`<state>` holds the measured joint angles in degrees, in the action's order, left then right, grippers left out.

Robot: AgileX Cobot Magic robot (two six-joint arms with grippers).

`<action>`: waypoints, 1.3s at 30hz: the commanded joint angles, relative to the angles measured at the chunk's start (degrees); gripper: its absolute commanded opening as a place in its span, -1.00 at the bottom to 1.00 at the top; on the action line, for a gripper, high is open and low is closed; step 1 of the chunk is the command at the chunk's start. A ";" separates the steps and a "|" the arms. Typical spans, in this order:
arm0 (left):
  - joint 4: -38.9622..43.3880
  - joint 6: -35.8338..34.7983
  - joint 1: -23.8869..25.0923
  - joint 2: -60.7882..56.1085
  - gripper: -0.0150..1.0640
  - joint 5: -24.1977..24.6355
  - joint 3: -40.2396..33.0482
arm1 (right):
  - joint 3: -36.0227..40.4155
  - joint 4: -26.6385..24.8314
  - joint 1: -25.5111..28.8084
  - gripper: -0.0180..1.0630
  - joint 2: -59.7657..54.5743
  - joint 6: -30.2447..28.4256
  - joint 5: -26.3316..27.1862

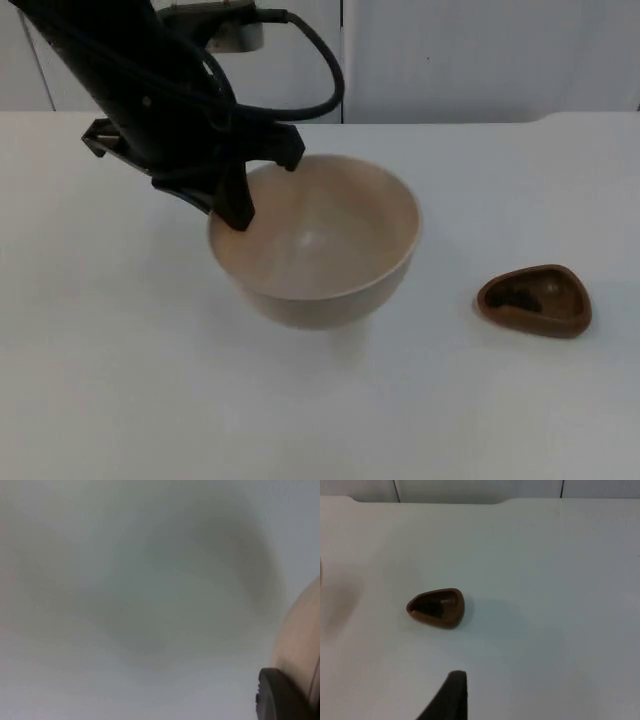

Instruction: Pick up the bowl with the left hand and pour the coffee beans from the cup into the bowl with the right hand.

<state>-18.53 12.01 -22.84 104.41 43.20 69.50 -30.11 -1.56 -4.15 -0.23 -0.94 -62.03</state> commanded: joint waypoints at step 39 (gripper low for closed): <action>14.22 -10.56 -3.90 0.75 -0.98 2.42 5.52 | 0.58 -0.26 0.44 0.98 0.23 0.31 0.25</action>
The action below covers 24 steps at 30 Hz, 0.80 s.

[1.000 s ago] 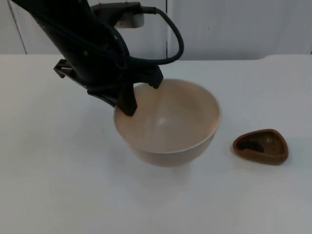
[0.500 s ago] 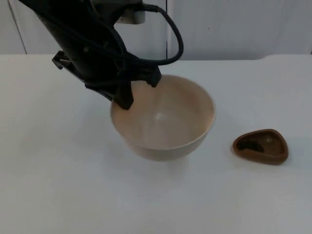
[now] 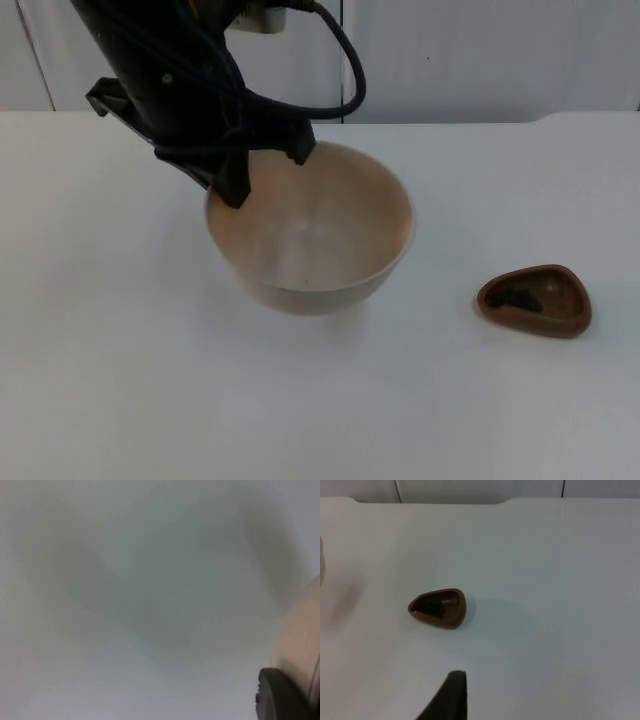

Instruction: Pick up the bowl with the left hand and pour the coffee beans from the cup into the bowl with the right hand.

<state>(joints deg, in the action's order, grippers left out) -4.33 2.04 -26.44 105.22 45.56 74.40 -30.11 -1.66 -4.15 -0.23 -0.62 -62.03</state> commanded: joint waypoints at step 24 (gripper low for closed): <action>-2.11 0.84 -0.30 0.06 -0.98 -0.94 0.62 | -6.21 -3.59 0.44 0.98 -8.44 1.22 3.12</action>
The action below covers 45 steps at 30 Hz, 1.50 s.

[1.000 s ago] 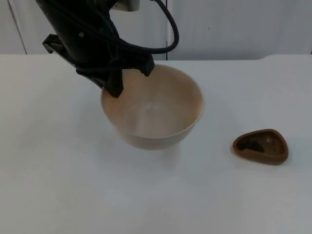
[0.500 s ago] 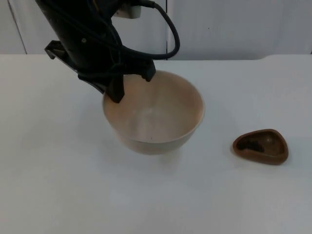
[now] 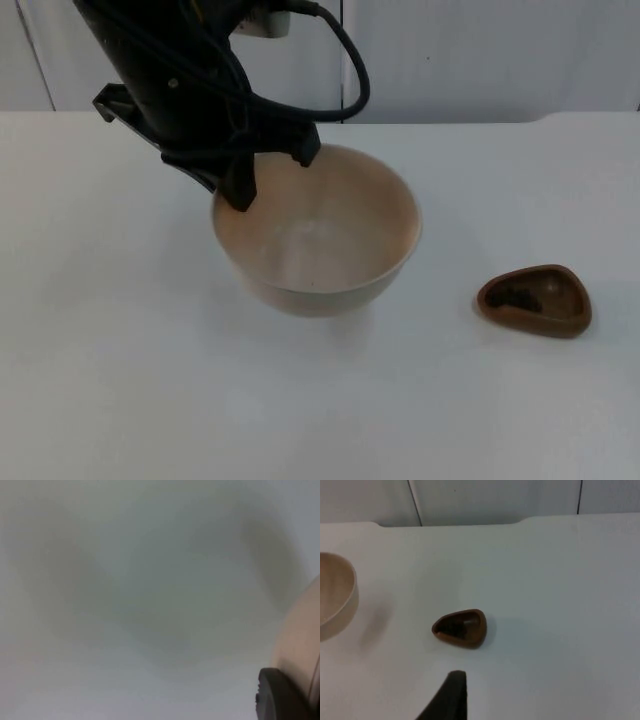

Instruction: Pick up the bowl with the left hand and pour the coffee beans from the cup into the bowl with the right hand.

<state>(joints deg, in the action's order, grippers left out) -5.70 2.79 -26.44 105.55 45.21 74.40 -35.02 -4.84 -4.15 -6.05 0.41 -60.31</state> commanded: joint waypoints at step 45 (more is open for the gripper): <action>-1.41 1.43 -0.30 6.33 -0.98 -4.85 0.00 | -41.49 0.55 -14.50 0.98 -75.19 2.09 1.01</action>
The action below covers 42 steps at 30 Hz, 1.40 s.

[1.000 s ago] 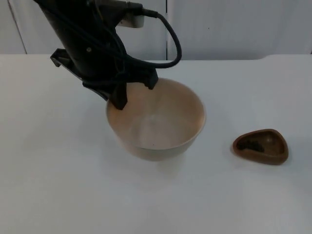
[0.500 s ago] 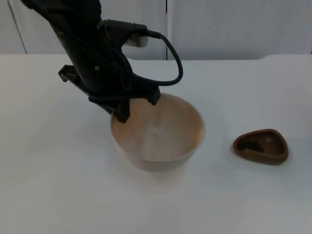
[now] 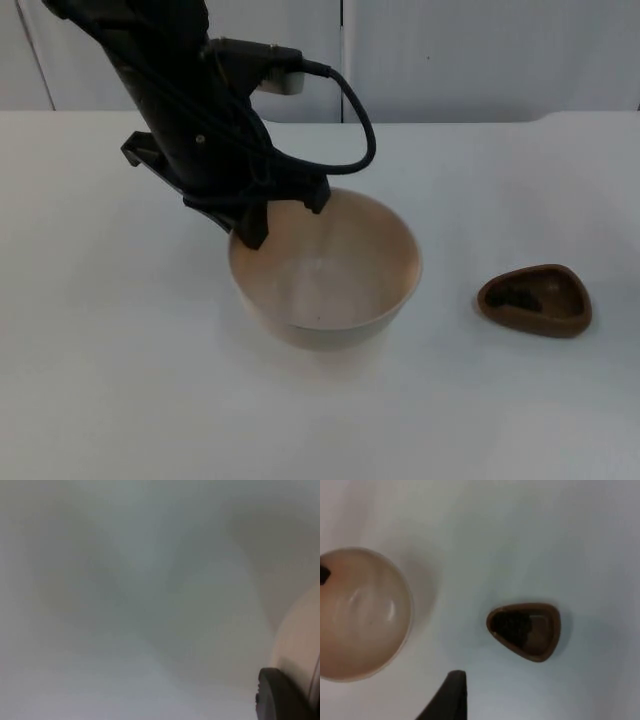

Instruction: Pick up the bowl with the left hand and pour the coffee beans from the cup into the bowl with the right hand.

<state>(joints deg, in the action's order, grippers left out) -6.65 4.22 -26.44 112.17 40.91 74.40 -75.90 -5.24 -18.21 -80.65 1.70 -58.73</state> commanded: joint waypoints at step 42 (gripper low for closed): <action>0.21 0.22 -0.30 -0.29 -0.98 -1.02 0.00 | -2.23 11.90 -1.53 0.95 -33.02 16.58 14.52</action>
<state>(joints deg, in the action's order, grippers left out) -6.46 4.37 -26.44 112.17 40.82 74.40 -77.97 5.95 -19.64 -113.36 17.22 -45.13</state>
